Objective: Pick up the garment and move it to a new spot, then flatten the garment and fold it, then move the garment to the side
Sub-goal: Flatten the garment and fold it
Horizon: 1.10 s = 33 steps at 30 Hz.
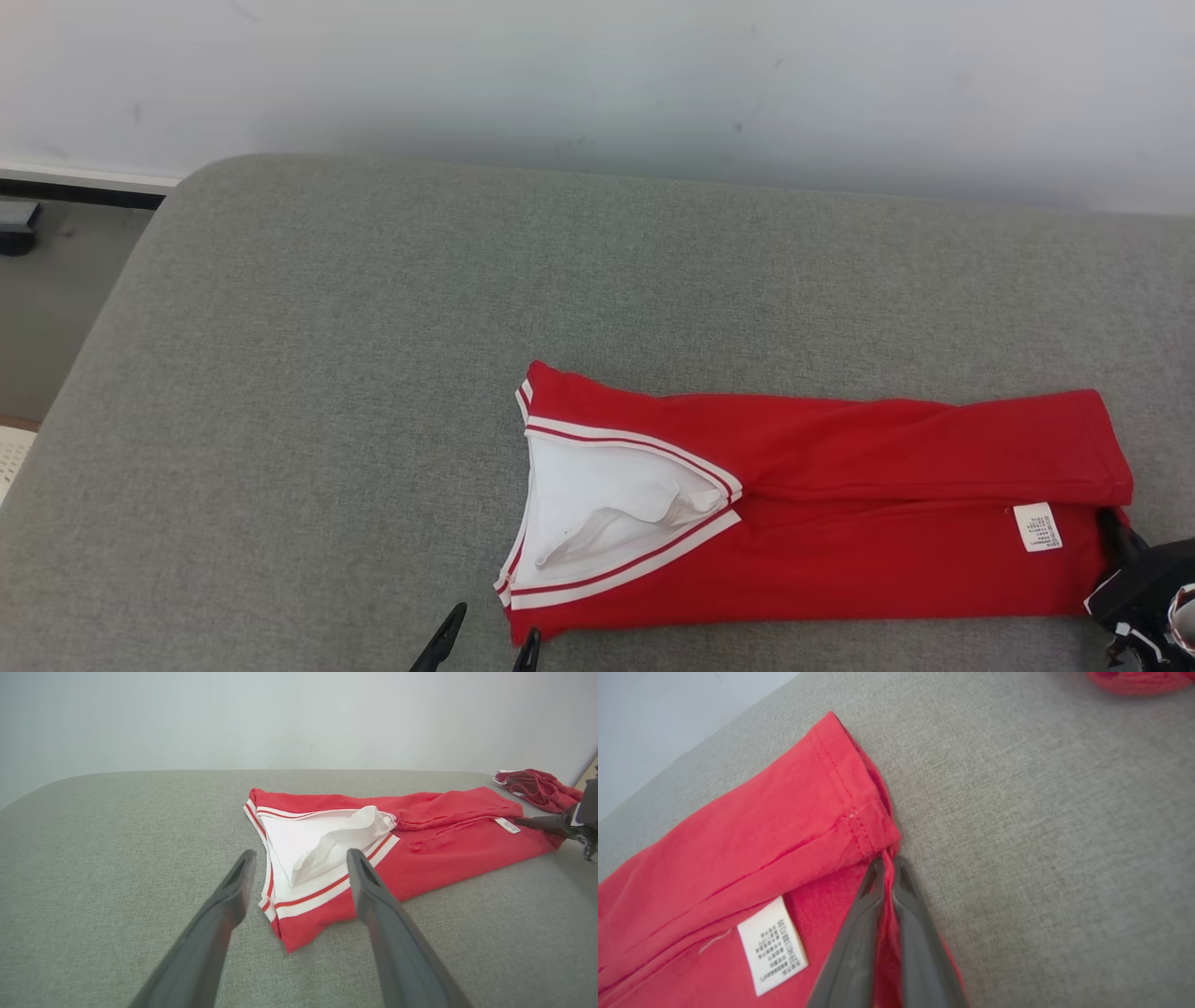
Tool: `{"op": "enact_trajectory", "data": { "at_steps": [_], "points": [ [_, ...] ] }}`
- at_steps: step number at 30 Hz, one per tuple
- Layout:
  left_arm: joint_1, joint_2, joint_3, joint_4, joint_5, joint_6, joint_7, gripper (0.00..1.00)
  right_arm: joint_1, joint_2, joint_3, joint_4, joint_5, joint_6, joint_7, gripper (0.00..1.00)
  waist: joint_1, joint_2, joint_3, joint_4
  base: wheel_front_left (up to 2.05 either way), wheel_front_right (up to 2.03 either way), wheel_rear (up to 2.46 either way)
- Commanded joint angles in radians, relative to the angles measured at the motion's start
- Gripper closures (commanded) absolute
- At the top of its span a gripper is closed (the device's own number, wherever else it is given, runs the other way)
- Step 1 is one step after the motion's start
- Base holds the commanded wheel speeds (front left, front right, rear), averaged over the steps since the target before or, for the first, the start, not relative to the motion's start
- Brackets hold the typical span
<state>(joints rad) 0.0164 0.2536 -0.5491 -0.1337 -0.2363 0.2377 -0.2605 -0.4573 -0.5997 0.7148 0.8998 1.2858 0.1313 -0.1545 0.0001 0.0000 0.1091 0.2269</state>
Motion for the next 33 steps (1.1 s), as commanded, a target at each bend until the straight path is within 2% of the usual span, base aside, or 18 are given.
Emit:
{"op": "enact_trajectory", "data": {
  "at_steps": [1, 9, 16, 17, 18, 19, 28, 33],
  "points": [
    [0.008, -0.001, 0.008, 0.003, 0.019, -0.008, -0.004, 0.0, 0.028, -0.002, 0.012, -0.007, 0.008, -0.001, -0.01, 1.0, -0.0001, 0.0, 0.006, -0.009, 0.0, 0.0, 0.0],
    [0.002, -0.002, 0.03, 0.006, 0.03, -0.029, -0.004, 0.0, 0.011, -0.077, 0.01, -0.048, 0.024, -0.001, -0.057, 1.0, -0.0001, 0.0, 0.009, -0.04, 0.0, 0.0, 0.0],
    [0.004, -0.007, 0.037, 0.01, 0.038, -0.042, -0.004, 0.0, 0.005, -0.097, 0.004, -0.058, 0.056, -0.001, -0.056, 1.0, -0.0001, 0.0, 0.004, -0.064, 0.0, 0.0, 0.0],
    [0.003, -0.008, 0.036, 0.011, 0.039, -0.044, -0.004, 0.0, 0.003, -0.094, 0.001, -0.057, 0.068, -0.001, -0.055, 0.89, -0.0001, 0.0, 0.004, -0.067, 0.0, 0.0, 0.0],
    [0.001, -0.009, 0.035, 0.012, 0.041, -0.048, -0.004, 0.0, 0.003, -0.089, -0.001, -0.055, 0.076, -0.001, -0.05, 0.54, -0.0001, 0.0, 0.005, -0.068, 0.0, 0.0, 0.0],
    [0.0, -0.01, 0.034, 0.013, 0.044, -0.049, -0.004, 0.0, 0.0, -0.089, -0.002, -0.053, 0.078, -0.001, -0.053, 0.0, -0.0001, 0.0, 0.007, -0.069, 0.0, 0.0, 0.0],
    [-0.006, -0.015, 0.036, 0.014, 0.057, -0.066, -0.004, 0.0, -0.032, -0.079, -0.021, -0.08, 0.066, -0.001, -0.098, 0.0, -0.0001, 0.0, 0.018, -0.075, 0.0, 0.0, 0.0],
    [-0.014, -0.02, 0.035, 0.013, 0.061, -0.077, -0.004, 0.0, -0.06, -0.057, 0.008, -0.025, 0.044, -0.001, -0.074, 0.0, -0.0001, 0.0, 0.026, -0.072, 0.0, 0.0, 0.0]
  ]
}}
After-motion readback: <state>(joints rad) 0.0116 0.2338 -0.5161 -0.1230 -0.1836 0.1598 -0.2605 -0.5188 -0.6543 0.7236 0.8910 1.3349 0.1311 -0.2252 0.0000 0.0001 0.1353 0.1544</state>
